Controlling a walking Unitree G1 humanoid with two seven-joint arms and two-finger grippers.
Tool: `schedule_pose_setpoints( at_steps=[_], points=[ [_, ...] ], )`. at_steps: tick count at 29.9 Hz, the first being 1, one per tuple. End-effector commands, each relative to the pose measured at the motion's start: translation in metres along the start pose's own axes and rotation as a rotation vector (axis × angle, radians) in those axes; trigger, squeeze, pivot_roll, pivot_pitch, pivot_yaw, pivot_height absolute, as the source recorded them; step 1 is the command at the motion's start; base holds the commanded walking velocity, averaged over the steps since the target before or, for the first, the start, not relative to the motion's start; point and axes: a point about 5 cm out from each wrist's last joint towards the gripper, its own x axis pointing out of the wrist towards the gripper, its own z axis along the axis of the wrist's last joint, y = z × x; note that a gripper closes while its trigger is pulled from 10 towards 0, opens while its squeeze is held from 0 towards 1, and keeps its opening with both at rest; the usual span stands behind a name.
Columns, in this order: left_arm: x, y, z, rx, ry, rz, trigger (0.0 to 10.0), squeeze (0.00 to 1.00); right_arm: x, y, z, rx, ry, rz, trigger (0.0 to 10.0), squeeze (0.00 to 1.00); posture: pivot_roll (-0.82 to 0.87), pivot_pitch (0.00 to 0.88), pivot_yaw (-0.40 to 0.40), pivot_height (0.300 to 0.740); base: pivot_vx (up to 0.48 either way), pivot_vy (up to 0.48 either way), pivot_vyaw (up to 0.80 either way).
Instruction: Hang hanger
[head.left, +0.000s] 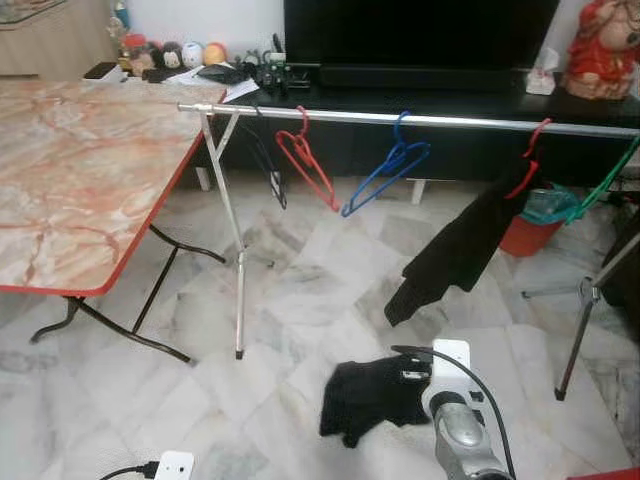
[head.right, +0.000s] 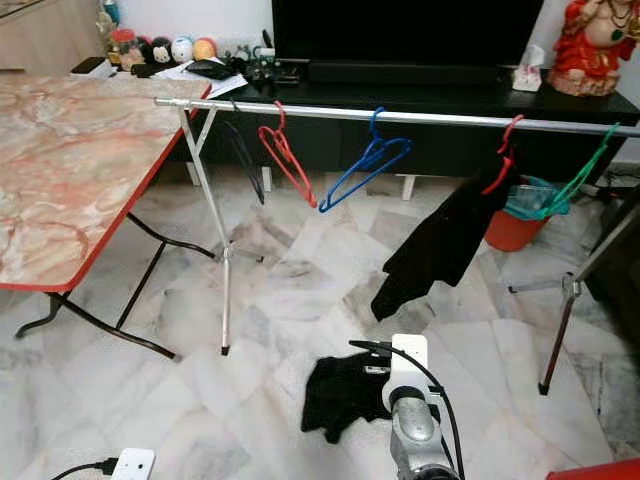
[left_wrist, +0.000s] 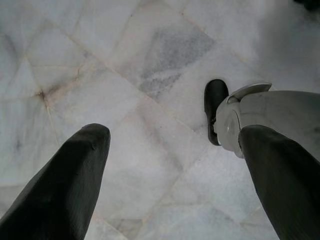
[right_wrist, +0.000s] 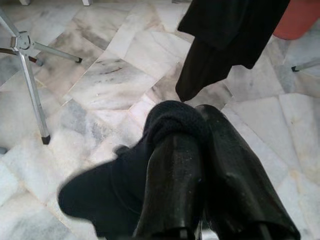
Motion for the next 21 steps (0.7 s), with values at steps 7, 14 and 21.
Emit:
schedule_pose_setpoints(
  at_steps=[7, 14, 21],
  points=[
    [-0.0008, 0.0019, -0.0061, -0.002, 0.03, 0.003, 10.0, 0.0, 0.0016, 0.0028, 0.0049, 0.012, -0.021, 0.003, 10.0, 0.0, 0.07, 0.0, -0.022, 0.74, 0.0, 0.324, 0.0],
    [-0.0011, 0.0025, -0.0076, 0.0, 0.036, 0.005, 10.0, 0.0, 0.0017, 0.0033, 0.005, 0.011, -0.02, 0.003, 10.0, 0.0, 0.07, 0.0, -0.022, 0.74, 0.0, 0.322, 0.0],
    [-0.0013, 0.0041, -0.0084, 0.001, 0.038, 0.005, 10.0, 0.0, 0.0017, 0.0055, 0.0064, -0.002, -0.031, 0.021, 10.0, 0.0, 0.08, 0.0, -0.022, 0.74, 0.0, 0.322, 0.14]
  ],
)
